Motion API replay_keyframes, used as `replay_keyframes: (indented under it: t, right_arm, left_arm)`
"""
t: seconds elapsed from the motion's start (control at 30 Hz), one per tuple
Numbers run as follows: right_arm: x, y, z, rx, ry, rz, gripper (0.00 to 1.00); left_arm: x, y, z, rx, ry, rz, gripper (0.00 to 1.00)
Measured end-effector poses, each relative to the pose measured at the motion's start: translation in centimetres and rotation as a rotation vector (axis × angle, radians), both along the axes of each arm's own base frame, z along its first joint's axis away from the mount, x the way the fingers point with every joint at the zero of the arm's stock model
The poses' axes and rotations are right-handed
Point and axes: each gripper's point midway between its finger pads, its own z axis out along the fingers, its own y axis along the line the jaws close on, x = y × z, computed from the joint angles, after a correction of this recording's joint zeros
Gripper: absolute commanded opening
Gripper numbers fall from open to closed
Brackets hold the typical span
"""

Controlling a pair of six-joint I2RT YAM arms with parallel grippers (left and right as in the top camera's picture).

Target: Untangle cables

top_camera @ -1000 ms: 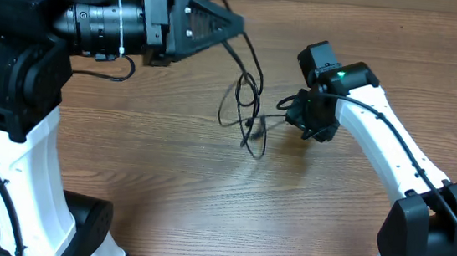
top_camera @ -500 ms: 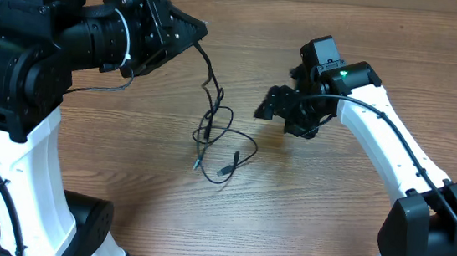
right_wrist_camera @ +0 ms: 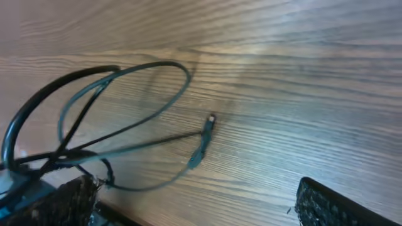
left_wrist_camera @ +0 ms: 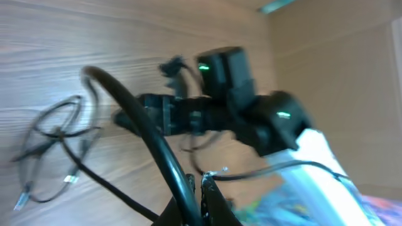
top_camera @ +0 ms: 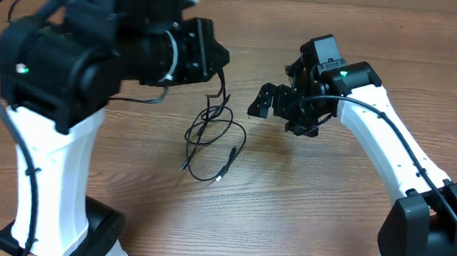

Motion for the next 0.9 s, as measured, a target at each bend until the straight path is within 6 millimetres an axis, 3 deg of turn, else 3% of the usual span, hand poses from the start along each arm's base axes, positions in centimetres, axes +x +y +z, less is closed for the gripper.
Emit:
replay_keyframes:
  t: [0.17,0.37,0.47,0.57,0.9]
  right_arm:
    - [-0.8,-2.2,-0.8,-0.076,0.056,-0.033,1.0]
    - [0.2,-7.8,-1.2,-0.115,0.11,-0.177,1.0]
    - [0.4,-9.7,-1.2,-0.124,0.13,-0.227,1.0]
    - [0.4,-9.8,-1.2,-0.123,0.129,-0.23,1.0]
    - [1.7,-9.5,-1.1,-0.106,0.074,-0.228,1.0]
  left_arm:
    - [1.6,1.4,-2.6,0.162,0.0,0.093,0.04]
    - [2.5,2.6,-4.2,0.245,0.019,0.144,0.04]
    - [2.5,2.7,-4.5,0.257,0.023,0.141,0.05]
    - [2.4,2.5,-4.6,0.252,0.027,0.129,0.08]
    - [2.3,2.3,-4.6,0.246,0.027,0.116,0.04]
